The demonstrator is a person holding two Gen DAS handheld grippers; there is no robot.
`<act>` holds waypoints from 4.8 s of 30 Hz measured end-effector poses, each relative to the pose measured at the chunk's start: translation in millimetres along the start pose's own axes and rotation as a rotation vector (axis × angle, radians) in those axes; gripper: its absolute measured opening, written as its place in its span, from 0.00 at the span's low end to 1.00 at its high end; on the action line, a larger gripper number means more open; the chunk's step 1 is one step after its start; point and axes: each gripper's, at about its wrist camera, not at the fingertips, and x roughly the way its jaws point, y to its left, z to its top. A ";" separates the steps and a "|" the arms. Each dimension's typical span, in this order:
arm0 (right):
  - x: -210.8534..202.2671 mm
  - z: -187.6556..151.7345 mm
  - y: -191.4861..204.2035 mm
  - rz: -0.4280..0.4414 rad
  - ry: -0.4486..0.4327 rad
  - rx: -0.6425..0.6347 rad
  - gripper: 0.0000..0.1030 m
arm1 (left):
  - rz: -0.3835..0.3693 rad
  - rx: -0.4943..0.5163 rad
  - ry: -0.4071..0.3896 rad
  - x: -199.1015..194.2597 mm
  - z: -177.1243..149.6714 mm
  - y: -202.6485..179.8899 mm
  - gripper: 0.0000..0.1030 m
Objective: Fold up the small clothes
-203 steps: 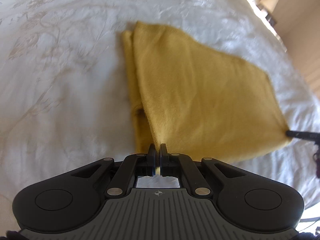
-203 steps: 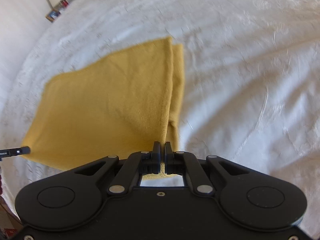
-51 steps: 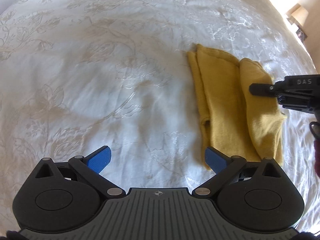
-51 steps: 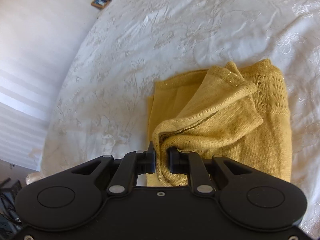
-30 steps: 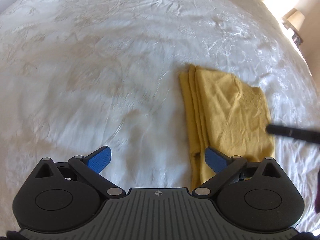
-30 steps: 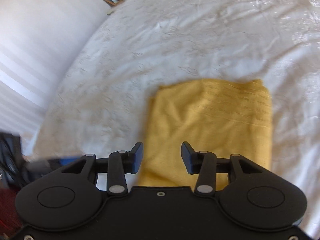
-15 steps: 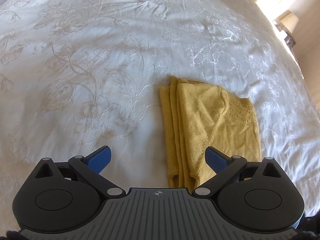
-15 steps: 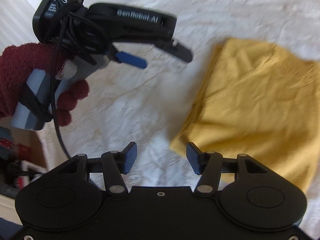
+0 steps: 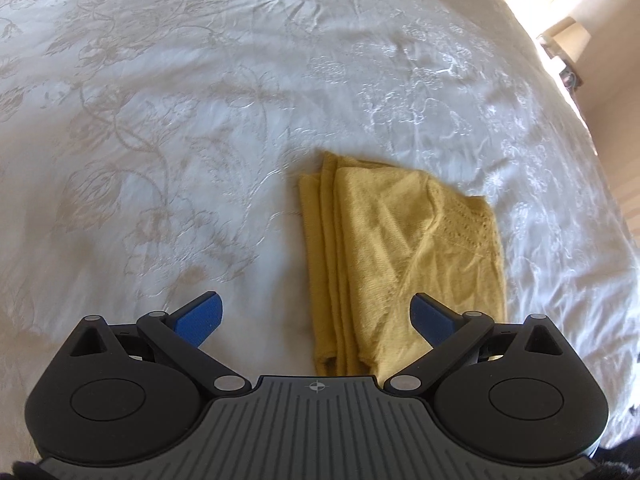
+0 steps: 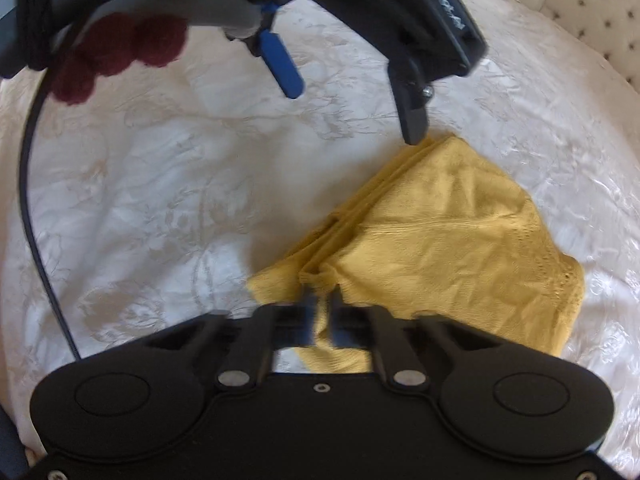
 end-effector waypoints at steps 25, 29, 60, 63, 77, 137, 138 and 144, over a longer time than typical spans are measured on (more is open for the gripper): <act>-34.9 -3.8 -20.3 0.032 -0.100 0.182 0.10 | -0.089 -0.076 0.098 97.5 57.1 -31.6 0.67; -30.3 -5.2 -18.0 0.046 -0.095 0.190 0.10 | -0.123 -0.034 0.108 102.4 62.0 -27.5 0.51; -46.2 -39.9 -81.1 0.132 -0.136 0.496 1.00 | 0.066 0.171 -0.126 28.4 33.3 -11.1 0.79; -42.6 -39.7 -105.7 0.054 -0.121 0.545 1.00 | 0.053 0.211 -0.101 26.1 9.9 -26.5 0.80; 44.7 -26.8 -214.5 -0.096 0.082 0.618 1.00 | 0.068 0.213 0.083 71.3 -60.7 -20.7 0.85; -89.9 -19.1 -164.1 0.161 -0.253 0.792 0.40 | -0.234 0.299 -0.233 -25.1 -41.8 -87.8 0.24; -102.0 -22.5 -160.0 0.159 -0.266 0.795 0.40 | -0.242 0.318 -0.243 -32.4 -46.0 -94.0 0.24; -152.0 -49.3 -135.4 0.165 -0.266 0.811 0.40 | -0.279 0.395 -0.226 -64.7 -84.7 -128.2 0.24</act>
